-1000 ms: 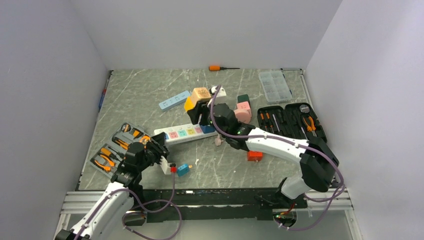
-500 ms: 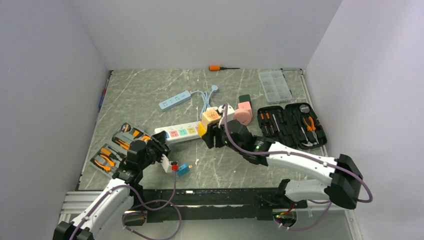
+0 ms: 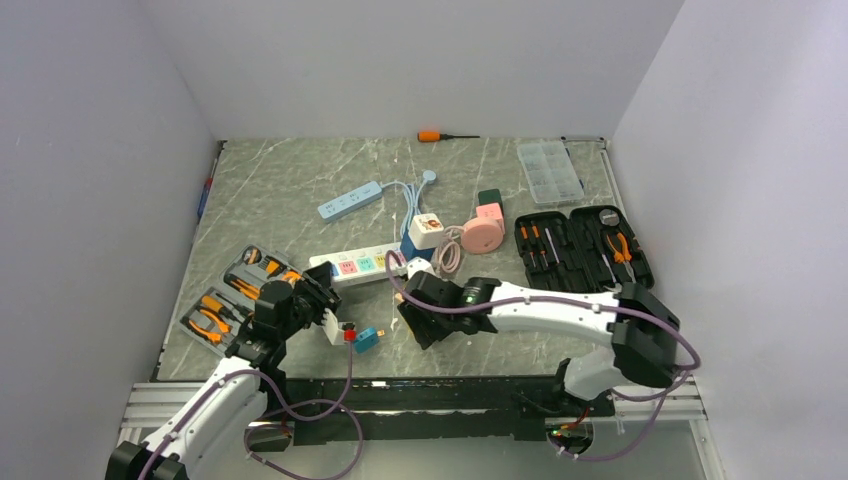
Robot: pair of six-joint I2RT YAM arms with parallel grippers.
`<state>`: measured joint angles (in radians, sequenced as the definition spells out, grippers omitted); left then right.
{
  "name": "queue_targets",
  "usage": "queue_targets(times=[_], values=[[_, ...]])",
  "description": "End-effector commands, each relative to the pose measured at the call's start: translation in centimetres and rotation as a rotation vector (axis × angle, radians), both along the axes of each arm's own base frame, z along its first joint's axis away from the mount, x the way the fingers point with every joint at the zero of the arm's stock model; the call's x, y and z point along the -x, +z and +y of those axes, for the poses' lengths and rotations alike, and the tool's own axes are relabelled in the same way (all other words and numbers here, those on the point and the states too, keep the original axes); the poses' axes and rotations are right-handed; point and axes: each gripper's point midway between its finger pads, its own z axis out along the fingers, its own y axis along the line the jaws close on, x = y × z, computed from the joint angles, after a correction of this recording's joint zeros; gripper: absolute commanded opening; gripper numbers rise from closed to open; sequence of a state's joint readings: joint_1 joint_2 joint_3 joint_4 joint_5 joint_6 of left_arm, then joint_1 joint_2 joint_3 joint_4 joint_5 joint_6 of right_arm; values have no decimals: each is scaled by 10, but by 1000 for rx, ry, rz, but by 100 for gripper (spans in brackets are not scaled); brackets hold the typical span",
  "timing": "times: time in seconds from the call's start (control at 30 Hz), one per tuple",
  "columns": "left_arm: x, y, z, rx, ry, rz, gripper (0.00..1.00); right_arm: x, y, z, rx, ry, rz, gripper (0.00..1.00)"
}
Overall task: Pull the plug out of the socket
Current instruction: Place the plug at the center of the board.
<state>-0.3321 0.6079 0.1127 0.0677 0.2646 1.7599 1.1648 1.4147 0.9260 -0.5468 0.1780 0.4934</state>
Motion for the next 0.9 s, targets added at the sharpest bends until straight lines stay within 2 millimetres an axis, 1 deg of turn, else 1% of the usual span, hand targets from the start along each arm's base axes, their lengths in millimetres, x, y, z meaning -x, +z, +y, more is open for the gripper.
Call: queue_targets(times=[0.0,0.07,0.2,0.23,0.33,0.37,0.4,0.47,0.53,0.57,0.63,0.7,0.8,0.87], values=[[15,-42,13,-101,26,128,0,4,5,5,81,23,42,0],[16,-43,13,-103,24,127,0,4,-4,5,107,20,55,0],[17,-43,14,-102,24,127,0,4,-14,15,116,28,70,0],[17,-43,13,-102,22,126,0,4,-18,18,127,29,73,4],[18,-42,13,-104,17,124,0,2,-23,26,143,36,74,35],[18,-42,13,-106,15,121,0,0,-21,29,137,35,68,50],[18,-42,13,-108,15,120,0,-1,-19,32,131,34,60,55],[18,-42,13,-107,16,118,0,-5,-10,35,106,31,37,68],[19,-41,13,-108,15,117,0,-12,2,36,87,18,1,76],[19,-42,13,-109,14,118,0,-16,8,37,72,12,-11,79],[19,-42,13,-111,11,113,0,-23,20,37,44,7,-25,88],[19,-41,13,-111,11,111,0,-29,29,38,13,2,-26,91],[19,-40,14,-112,16,110,0,-39,44,38,-39,-10,-34,92],[19,-40,15,-110,18,112,0,-50,61,36,-89,-40,-64,92]])
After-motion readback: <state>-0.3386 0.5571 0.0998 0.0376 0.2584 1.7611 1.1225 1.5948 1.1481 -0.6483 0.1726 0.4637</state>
